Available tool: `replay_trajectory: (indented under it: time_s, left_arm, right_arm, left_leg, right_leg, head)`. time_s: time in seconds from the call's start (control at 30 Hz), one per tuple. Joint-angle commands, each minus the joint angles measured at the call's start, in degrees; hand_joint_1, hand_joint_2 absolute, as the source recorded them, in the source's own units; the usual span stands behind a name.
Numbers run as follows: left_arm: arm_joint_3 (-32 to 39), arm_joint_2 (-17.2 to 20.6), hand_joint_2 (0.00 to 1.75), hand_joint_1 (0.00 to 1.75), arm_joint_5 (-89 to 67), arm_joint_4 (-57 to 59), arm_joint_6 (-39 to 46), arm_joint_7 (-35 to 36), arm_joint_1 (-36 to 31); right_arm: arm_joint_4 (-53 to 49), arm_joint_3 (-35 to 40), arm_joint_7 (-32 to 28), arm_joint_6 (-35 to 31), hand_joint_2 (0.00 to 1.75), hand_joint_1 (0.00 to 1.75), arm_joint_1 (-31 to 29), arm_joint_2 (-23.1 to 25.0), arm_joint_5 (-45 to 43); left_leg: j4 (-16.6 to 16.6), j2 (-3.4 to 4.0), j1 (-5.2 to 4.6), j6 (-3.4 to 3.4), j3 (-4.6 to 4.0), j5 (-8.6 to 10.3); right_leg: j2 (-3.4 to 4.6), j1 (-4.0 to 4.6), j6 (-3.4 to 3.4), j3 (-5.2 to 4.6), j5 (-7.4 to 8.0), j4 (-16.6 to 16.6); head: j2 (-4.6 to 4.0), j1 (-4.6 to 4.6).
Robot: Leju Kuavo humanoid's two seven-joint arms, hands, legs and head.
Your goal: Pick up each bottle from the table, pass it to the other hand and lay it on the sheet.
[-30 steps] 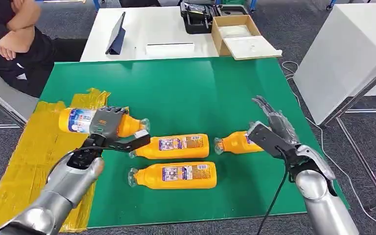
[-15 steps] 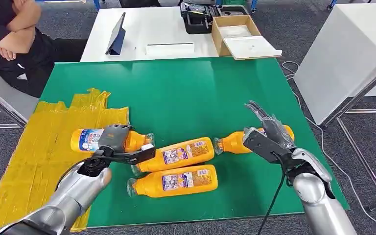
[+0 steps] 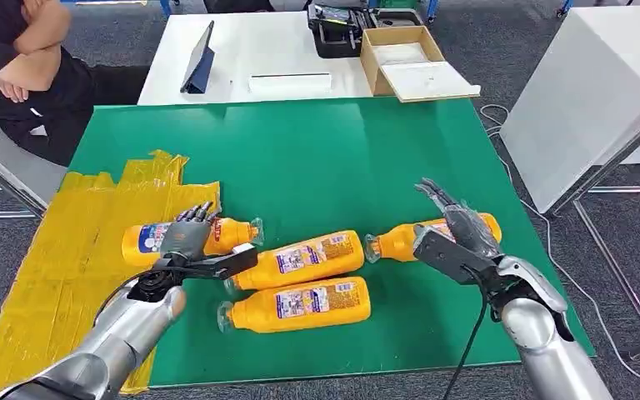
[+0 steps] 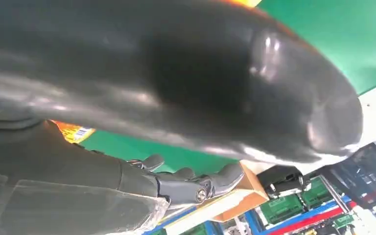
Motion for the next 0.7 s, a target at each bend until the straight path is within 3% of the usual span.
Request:
replay_trajectory:
  time_s: [0.03,0.2,0.27,0.43,0.7]
  left_arm:
    - [3.6,-0.7,0.0,0.0,-0.6,-0.6,0.1,-0.1,0.4]
    - [8.4,-1.2,0.0,0.0,1.6,-8.8,3.6,-2.2,3.0]
    - [11.7,-2.1,0.0,0.0,8.7,-14.7,7.5,-6.5,4.6]
    - [16.7,-1.8,0.0,0.0,27.5,-33.1,6.2,-10.4,7.7]
    - [16.3,-0.8,0.0,0.0,28.6,-34.8,5.3,-9.9,8.4]
  right_arm:
    - [0.6,1.9,0.4,-0.6,0.0,0.0,0.1,-1.2,-0.6]
    - [-2.4,2.3,1.5,-1.3,0.0,0.0,3.1,-3.0,-1.2]
    - [-3.8,2.2,2.1,-2.0,0.0,0.0,4.8,-4.1,-0.8]
    - [-5.8,2.0,2.1,-2.5,0.0,0.0,9.1,-10.0,-1.3]
    - [-6.3,1.7,1.7,-2.8,0.0,0.0,9.8,-10.6,-1.8]
  left_leg:
    - [0.0,0.04,0.03,-0.22,0.12,-0.04]
    - [0.0,-0.04,0.04,-0.21,0.08,-0.05]
    - [0.0,-0.04,0.03,-0.19,0.03,-0.05]
    - [0.1,-0.13,0.07,-0.14,-0.11,-0.05]
    - [0.0,0.05,0.0,-0.17,0.02,-0.05]
  right_leg:
    - [-0.06,0.02,-0.08,0.1,-0.03,0.0]
    - [-0.15,0.03,-0.07,0.09,-0.06,0.0]
    - [-0.13,0.03,-0.06,0.05,-0.06,0.0]
    - [-0.21,0.07,-0.04,-0.04,-0.06,0.0]
    - [-0.06,0.0,-0.07,0.01,-0.02,0.0]
  head:
    - [0.0,0.0]
    - [0.0,0.0]
    - [0.0,0.0]
    - [0.0,0.0]
    - [0.0,0.0]
